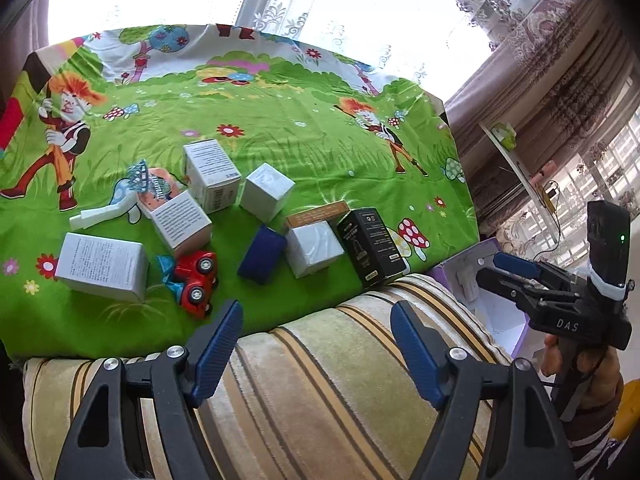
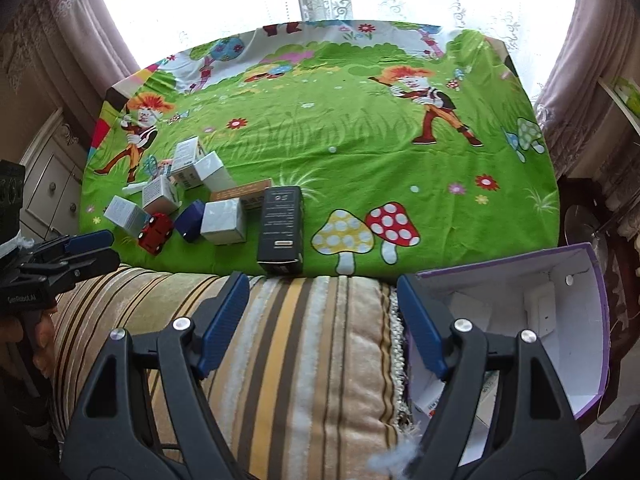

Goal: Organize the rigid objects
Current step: 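Move both open tools back to the pile of boxes, then lower the left tool onto the red toy car and close on it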

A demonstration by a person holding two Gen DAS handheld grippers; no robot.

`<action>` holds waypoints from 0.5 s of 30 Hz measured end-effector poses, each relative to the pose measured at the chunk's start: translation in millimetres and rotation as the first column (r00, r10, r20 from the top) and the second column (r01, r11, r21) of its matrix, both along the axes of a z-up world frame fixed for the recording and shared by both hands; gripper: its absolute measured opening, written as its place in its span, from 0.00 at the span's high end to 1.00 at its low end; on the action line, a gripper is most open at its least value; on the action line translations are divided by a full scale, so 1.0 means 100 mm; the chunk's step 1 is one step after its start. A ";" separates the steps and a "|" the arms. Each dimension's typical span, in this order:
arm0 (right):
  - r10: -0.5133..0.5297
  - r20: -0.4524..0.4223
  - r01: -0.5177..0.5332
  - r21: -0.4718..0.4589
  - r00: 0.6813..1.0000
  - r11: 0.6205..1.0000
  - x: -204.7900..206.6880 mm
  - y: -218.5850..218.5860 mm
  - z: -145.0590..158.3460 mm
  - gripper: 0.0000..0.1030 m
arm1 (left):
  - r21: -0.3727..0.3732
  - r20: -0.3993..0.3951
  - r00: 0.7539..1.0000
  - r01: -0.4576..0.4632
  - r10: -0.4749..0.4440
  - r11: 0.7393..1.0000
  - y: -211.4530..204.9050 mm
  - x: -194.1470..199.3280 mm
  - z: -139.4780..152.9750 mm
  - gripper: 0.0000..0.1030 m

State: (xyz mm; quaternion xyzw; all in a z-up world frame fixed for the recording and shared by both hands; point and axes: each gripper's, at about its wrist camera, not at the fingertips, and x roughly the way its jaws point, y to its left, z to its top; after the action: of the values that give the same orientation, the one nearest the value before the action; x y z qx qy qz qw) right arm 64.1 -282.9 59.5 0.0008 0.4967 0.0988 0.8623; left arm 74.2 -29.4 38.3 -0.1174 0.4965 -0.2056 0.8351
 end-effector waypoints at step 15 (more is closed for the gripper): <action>0.078 -0.048 -0.078 -0.004 0.996 0.997 0.26 0.56 -0.27 0.23 | -0.150 -0.201 0.963 -0.210 0.178 0.966 0.78 0.43 -0.42 0.50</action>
State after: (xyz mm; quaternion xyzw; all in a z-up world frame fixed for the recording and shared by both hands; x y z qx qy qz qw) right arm 89.8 -226.4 32.9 -0.0188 0.5172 0.1309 0.8456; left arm 116.7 48.8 -3.5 -0.2549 0.5391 -0.1523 0.7882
